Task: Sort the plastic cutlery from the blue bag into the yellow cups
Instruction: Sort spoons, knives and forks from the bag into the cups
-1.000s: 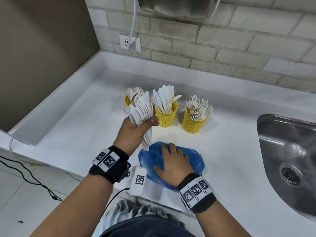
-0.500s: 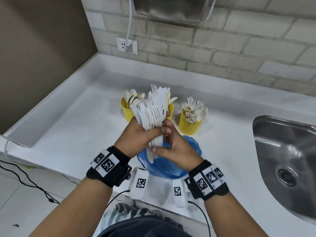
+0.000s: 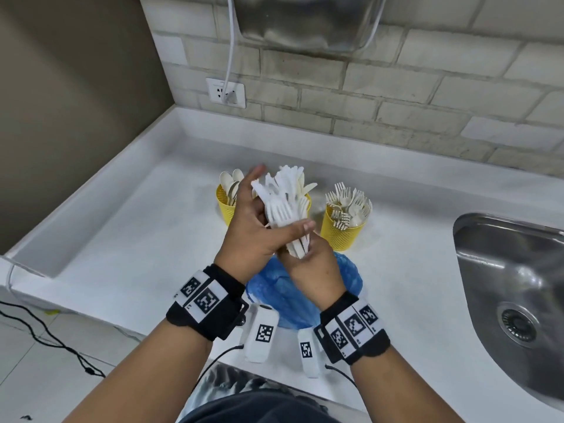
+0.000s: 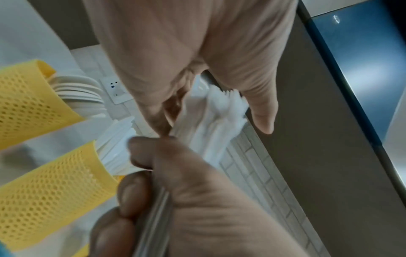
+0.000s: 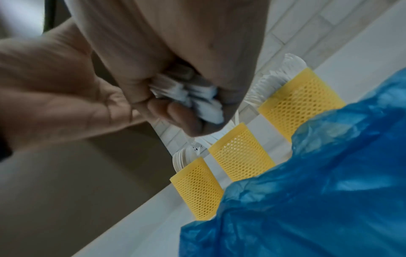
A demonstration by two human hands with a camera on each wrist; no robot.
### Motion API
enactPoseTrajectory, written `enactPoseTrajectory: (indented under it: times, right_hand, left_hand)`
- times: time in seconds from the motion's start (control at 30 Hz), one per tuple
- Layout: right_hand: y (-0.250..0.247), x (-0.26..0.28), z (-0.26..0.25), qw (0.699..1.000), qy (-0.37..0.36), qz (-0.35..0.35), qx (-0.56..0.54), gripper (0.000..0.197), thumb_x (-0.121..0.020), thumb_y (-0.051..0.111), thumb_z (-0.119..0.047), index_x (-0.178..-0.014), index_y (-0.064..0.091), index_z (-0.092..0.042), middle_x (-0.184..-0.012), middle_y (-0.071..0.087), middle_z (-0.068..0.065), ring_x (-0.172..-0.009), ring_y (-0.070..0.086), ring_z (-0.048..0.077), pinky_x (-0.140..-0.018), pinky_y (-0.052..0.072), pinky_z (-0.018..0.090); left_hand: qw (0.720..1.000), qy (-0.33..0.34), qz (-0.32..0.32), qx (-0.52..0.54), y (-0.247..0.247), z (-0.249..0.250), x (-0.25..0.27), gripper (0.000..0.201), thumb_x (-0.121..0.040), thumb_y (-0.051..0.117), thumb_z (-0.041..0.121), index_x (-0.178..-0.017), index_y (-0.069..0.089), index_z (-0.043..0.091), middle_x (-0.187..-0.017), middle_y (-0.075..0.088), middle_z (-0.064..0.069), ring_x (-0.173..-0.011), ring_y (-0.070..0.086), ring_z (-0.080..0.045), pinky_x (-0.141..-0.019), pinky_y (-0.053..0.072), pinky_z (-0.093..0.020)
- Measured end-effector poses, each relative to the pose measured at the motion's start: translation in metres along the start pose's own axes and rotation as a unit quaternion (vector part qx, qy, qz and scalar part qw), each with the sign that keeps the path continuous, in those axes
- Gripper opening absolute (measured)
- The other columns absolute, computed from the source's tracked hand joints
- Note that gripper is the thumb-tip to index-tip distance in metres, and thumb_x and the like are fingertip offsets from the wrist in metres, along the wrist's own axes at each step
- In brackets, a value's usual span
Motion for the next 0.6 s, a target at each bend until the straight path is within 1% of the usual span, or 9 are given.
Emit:
enactPoseTrajectory:
  times: [0.07,0.1,0.13,0.2,0.27,0.33,0.47,0.53,0.6]
  right_hand:
    - [0.005,0.0,-0.005,0.999,-0.021,-0.025,0.035,0.029,-0.084,0.073,-0.021,-0.111,0.067,-0.03,-0.102,0.077,-0.009,-0.095,0.071,0.004,-0.085,0.059,0.033]
    - [0.008,-0.001,-0.006,0.998,-0.022,-0.045,0.032,0.032,-0.08,0.075,-0.026,-0.11,0.065,-0.034,-0.103,0.076,-0.009,-0.097,0.072,0.005,-0.085,0.059,0.033]
    - [0.011,-0.002,-0.007,0.998,-0.016,-0.064,0.021,0.031,-0.078,0.075,-0.03,-0.106,0.064,-0.037,-0.1,0.076,-0.01,-0.093,0.072,0.004,-0.079,0.059,0.03]
    - [0.014,-0.003,-0.01,0.995,0.001,-0.093,-0.021,0.024,-0.078,0.076,-0.024,-0.093,0.062,-0.036,-0.082,0.073,-0.015,-0.069,0.067,-0.003,-0.06,0.051,0.019]
    - [0.013,-0.005,-0.012,0.993,0.015,-0.11,-0.046,0.03,-0.085,0.076,-0.006,-0.084,0.061,-0.032,-0.067,0.068,-0.015,-0.05,0.059,-0.003,-0.048,0.043,0.014]
    - [0.013,-0.008,-0.014,0.989,0.032,-0.128,-0.064,0.027,-0.087,0.075,0.0,-0.081,0.063,-0.024,-0.061,0.066,-0.01,-0.04,0.053,0.003,-0.041,0.041,0.02]
    - [0.016,-0.016,-0.013,0.981,0.061,-0.156,-0.1,0.021,-0.086,0.075,-0.001,-0.075,0.065,-0.016,-0.058,0.06,0.009,-0.038,0.047,0.021,-0.041,0.04,0.026]
    - [0.018,-0.02,-0.007,0.97,0.088,-0.19,-0.123,0.017,-0.087,0.074,-0.003,-0.074,0.067,-0.01,-0.059,0.059,0.016,-0.039,0.05,0.022,-0.043,0.043,0.026]
    - [0.019,-0.023,-0.004,0.959,0.112,-0.215,-0.146,0.013,-0.087,0.073,-0.003,-0.075,0.069,-0.006,-0.058,0.058,0.016,-0.04,0.052,0.022,-0.046,0.047,0.027]
  left_hand:
    - [0.999,0.045,0.015,-0.022,0.0,0.002,-0.001,0.116,-0.069,0.089,-0.003,-0.156,0.021,0.034,-0.123,0.067,-0.002,-0.115,0.067,-0.018,-0.097,0.055,-0.034]
    - [0.997,0.066,0.025,-0.042,-0.001,0.003,-0.003,0.116,-0.071,0.089,0.0,-0.156,0.02,0.037,-0.125,0.066,-0.006,-0.116,0.067,-0.019,-0.101,0.054,-0.036]
    - [0.994,0.082,0.035,-0.065,-0.002,0.005,-0.005,0.111,-0.073,0.088,0.002,-0.156,0.023,0.037,-0.13,0.063,-0.007,-0.118,0.065,-0.018,-0.104,0.052,-0.037]
    - [0.986,0.107,0.048,-0.121,-0.003,0.007,-0.011,0.09,-0.078,0.085,0.006,-0.15,0.038,0.033,-0.138,0.057,0.006,-0.126,0.059,-0.013,-0.109,0.048,-0.037]
    - [0.981,0.104,0.048,-0.154,-0.004,0.006,-0.015,0.069,-0.081,0.083,0.011,-0.14,0.052,0.031,-0.127,0.063,0.015,-0.117,0.062,-0.009,-0.102,0.052,-0.033]
    - [0.981,0.092,0.055,-0.161,-0.006,0.004,-0.018,0.053,-0.082,0.082,0.013,-0.127,0.06,0.03,-0.109,0.069,0.011,-0.101,0.067,-0.01,-0.089,0.056,-0.031]
    - [0.975,0.084,0.084,-0.185,-0.01,-0.002,-0.028,0.034,-0.08,0.084,0.021,-0.106,0.064,0.028,-0.099,0.07,0.012,-0.095,0.069,-0.015,-0.087,0.057,-0.042]
    - [0.976,0.076,0.075,-0.188,-0.009,-0.004,-0.034,0.028,-0.079,0.084,0.023,-0.098,0.064,0.026,-0.093,0.07,0.009,-0.088,0.07,-0.017,-0.084,0.057,-0.044]
    - [0.977,0.067,0.062,-0.192,-0.007,-0.005,-0.038,0.027,-0.079,0.085,0.023,-0.094,0.063,0.021,-0.087,0.069,0.007,-0.081,0.069,-0.017,-0.08,0.056,-0.042]
Point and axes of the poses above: each hand's wrist, its own x-axis away from the middle knuckle, its own y-axis out of the palm, z = x × y, the point moved 5 cm from there along -x, towards the middle knuckle
